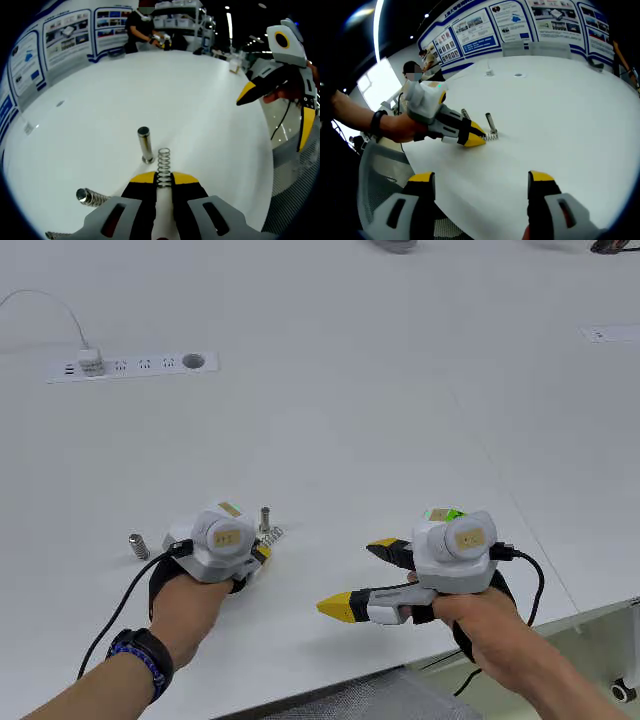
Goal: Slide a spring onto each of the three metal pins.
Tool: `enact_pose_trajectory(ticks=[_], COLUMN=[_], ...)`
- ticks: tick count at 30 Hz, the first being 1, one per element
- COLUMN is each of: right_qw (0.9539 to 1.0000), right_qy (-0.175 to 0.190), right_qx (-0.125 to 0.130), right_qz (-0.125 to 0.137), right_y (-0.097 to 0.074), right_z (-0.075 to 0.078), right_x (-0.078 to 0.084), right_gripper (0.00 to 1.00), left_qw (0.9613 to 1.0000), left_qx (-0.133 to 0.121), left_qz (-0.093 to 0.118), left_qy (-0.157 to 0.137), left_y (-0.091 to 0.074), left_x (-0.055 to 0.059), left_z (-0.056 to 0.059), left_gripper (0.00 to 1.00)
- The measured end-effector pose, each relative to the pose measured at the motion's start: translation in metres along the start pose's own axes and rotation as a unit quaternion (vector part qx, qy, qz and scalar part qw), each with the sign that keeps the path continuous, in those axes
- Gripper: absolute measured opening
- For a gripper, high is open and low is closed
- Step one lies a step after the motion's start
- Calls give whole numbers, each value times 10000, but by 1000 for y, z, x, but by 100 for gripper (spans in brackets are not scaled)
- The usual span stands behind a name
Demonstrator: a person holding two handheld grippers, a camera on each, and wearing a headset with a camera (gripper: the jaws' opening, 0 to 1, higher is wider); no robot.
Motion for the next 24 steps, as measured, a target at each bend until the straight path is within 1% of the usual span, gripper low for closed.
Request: enact_pose_trajectory(ticks=[2, 5, 11, 16, 18, 20, 24], right_qw=[10000, 10000, 9999, 9999, 9998, 9997, 9996], right_qy=[6, 36, 105, 132, 169, 177, 196], right_qx=[-6, -24, -58, -88, -122, -144, -219], right_qz=[-12, -10, -40, 2, 24, 25, 57], right_y=[1, 2, 4, 5, 7, 10, 14], right_z=[-1, -2, -5, -7, -9, -10, -14], right_x=[1, 3, 8, 9, 10, 10, 9], right_gripper=[77, 77, 77, 76, 76, 76, 75], left_qw=[10000, 9999, 9996, 9994, 9992, 9992, 9991], left_qx=[40, 79, 129, 166, 233, 268, 318], left_qz=[-43, -53, -86, -96, -151, -138, -140], left_qy=[-21, -117, -235, -271, -303, -245, -262], left_y=[-3, -5, -15, -29, -33, -40, -51], left_x=[2, 6, 15, 22, 26, 28, 33], left_z=[1, 3, 5, 7, 8, 10, 9], left_gripper=[11, 10, 10, 10, 10, 10, 10])
Point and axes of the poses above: the centre of the closed fingertips' face, and the gripper's own axes: y roughly forward along the fingers, z roughly to its right, x roughly out of its underside, the point moved 4 cm from there along -y, roughly backward along the fingers, and after that the axes turned 13 degrees about -x, right-handed, at the moved point
